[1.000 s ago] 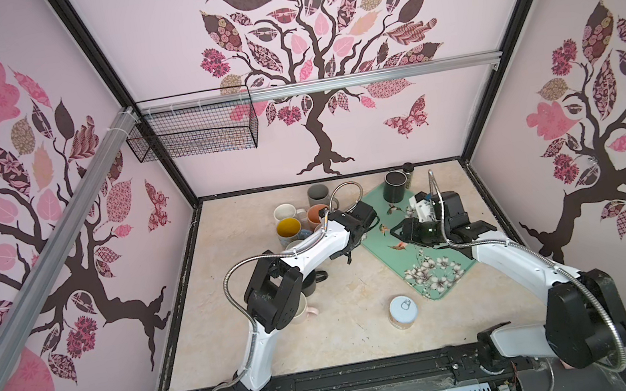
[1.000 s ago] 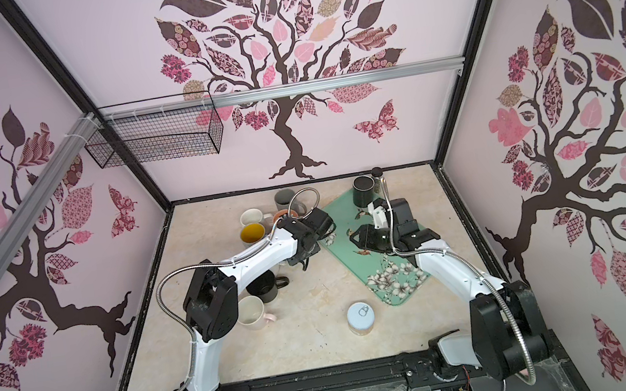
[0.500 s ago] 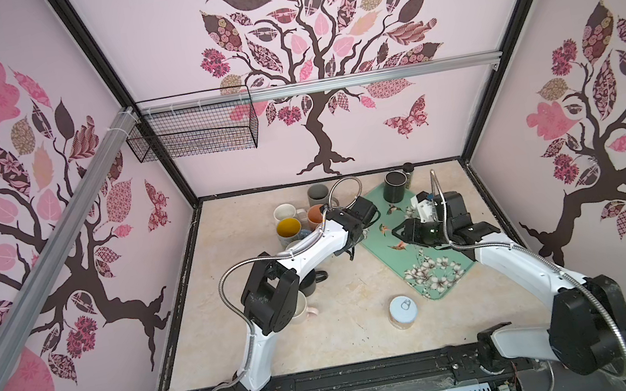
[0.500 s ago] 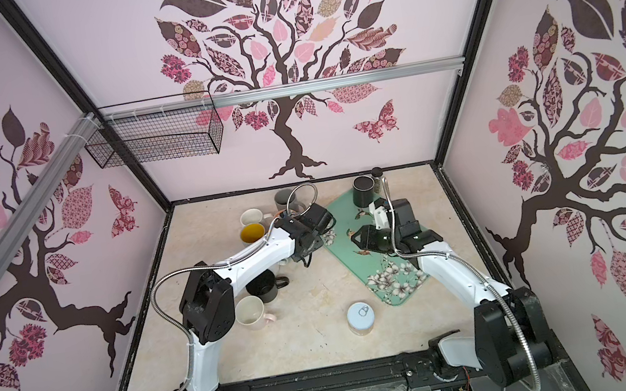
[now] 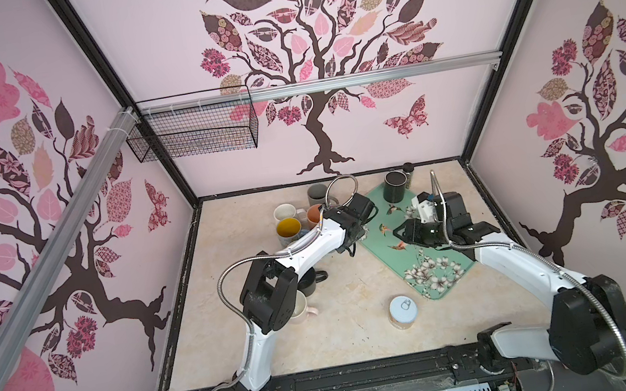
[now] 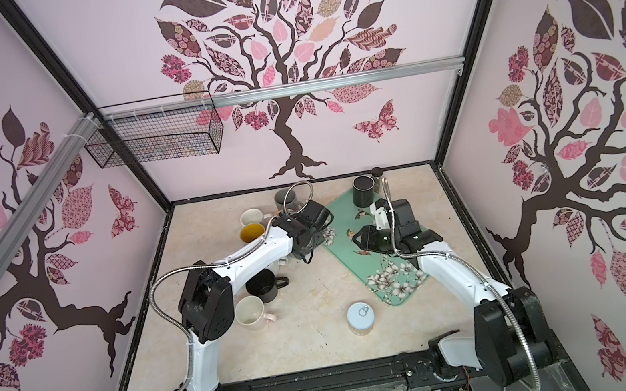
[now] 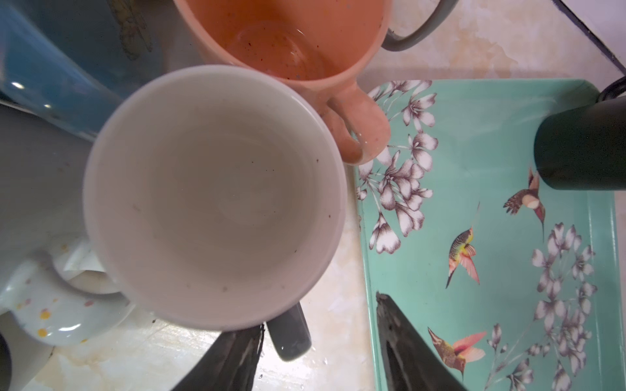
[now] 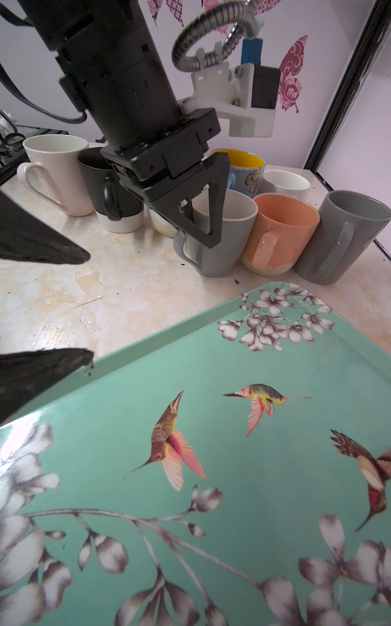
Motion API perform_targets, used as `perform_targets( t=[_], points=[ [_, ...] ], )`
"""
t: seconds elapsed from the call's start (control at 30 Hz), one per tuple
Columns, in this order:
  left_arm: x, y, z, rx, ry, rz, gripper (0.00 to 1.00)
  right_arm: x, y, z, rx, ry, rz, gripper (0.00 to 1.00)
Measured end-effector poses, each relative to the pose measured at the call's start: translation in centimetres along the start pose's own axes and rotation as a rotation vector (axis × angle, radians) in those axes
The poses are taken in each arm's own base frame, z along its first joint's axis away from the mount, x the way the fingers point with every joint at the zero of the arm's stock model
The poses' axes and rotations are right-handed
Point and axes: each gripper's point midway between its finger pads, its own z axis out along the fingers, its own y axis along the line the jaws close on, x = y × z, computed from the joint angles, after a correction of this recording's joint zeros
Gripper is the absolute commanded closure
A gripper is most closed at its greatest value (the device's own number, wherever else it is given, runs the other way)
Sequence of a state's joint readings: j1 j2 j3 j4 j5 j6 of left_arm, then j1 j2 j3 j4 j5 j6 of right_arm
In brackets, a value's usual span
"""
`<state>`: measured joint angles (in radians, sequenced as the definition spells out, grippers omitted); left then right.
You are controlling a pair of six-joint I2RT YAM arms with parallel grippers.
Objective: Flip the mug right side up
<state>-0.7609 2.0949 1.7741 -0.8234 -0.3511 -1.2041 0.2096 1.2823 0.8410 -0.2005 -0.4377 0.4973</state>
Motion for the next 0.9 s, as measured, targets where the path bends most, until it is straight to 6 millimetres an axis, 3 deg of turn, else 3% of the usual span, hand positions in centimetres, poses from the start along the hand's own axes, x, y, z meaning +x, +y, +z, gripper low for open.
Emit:
perform_targets(
  t=[0.17,0.27,0.47,0.63,0.77,0.9],
  points=[
    [-0.1,-0.4,0.1,0.022,0.016,-0.015,0.44,-1.7,0.4,-0.1,0.021,-0.035,-0.008,0.55],
    [-0.4,-0.6,0.3,0.038,0.028,-0.023,0.44,-4.1,0.7,0.2,0.051,-0.076,-0.019,0.51],
    [-0.6,0.0,-0.1,0.078,0.038,0.01,0.43,-11.4,1.0,1.9,0.147,-0.172,-0.06,0.46],
    [-1.3,0.8,-2.6,0.129,0.014,0.031,0.42,-18.6,0.1,4.7,0.21,-0.222,-0.077,0.45],
    [-2.1,0.8,-4.2,0.172,-0.008,0.032,0.42,-22.1,-0.5,6.7,0.246,-0.233,-0.109,0.43],
    [-2.4,0.9,-4.6,0.192,-0.021,0.052,0.42,-25.3,-1.1,8.8,0.275,-0.24,-0.147,0.41]
  ],
)
